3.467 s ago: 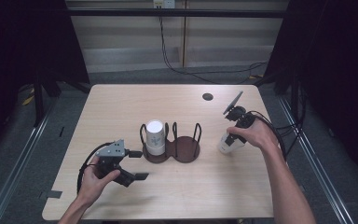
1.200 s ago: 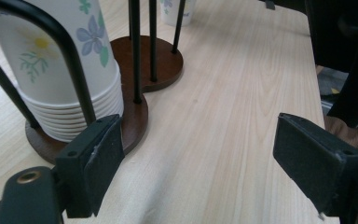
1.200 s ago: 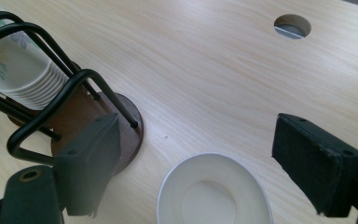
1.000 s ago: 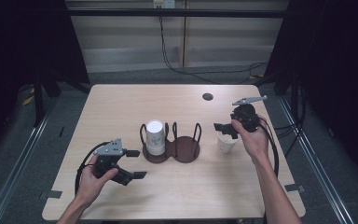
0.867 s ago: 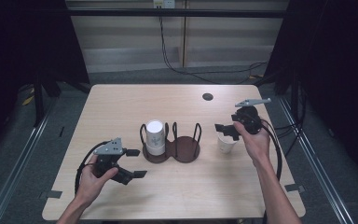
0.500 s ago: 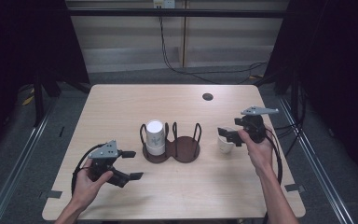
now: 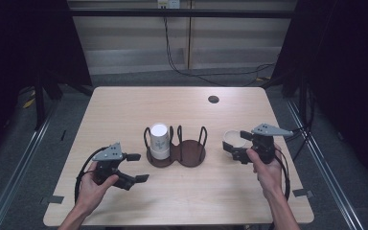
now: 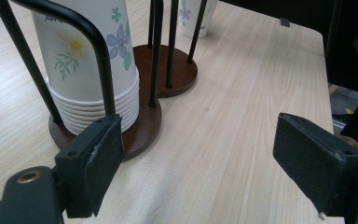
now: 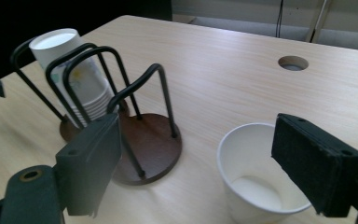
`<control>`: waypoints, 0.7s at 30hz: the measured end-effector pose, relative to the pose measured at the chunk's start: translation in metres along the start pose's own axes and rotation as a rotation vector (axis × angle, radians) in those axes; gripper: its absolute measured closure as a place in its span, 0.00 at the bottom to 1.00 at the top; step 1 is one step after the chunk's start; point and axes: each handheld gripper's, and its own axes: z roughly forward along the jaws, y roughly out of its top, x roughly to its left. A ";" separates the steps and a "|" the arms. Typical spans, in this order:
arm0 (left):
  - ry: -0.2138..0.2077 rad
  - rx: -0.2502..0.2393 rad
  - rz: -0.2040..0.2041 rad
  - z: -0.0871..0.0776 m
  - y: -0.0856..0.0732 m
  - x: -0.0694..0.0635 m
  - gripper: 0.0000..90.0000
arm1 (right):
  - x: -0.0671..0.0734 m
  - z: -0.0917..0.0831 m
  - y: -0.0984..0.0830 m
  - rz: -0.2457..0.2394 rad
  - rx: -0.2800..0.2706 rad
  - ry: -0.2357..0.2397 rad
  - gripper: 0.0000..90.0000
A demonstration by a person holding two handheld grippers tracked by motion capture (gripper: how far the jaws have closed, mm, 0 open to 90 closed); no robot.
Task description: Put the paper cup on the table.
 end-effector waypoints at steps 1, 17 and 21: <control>-0.001 -0.005 -0.007 0.000 0.000 0.000 0.18 | 0.004 -0.001 -0.002 -0.006 -0.002 0.002 0.17; 0.001 -0.026 -0.014 -0.005 -0.003 -0.007 0.18 | 0.036 -0.010 -0.048 -0.056 0.011 0.048 0.18; 0.024 -0.024 -0.016 -0.007 -0.004 -0.007 0.18 | 0.042 -0.008 -0.055 -0.060 0.002 0.050 0.18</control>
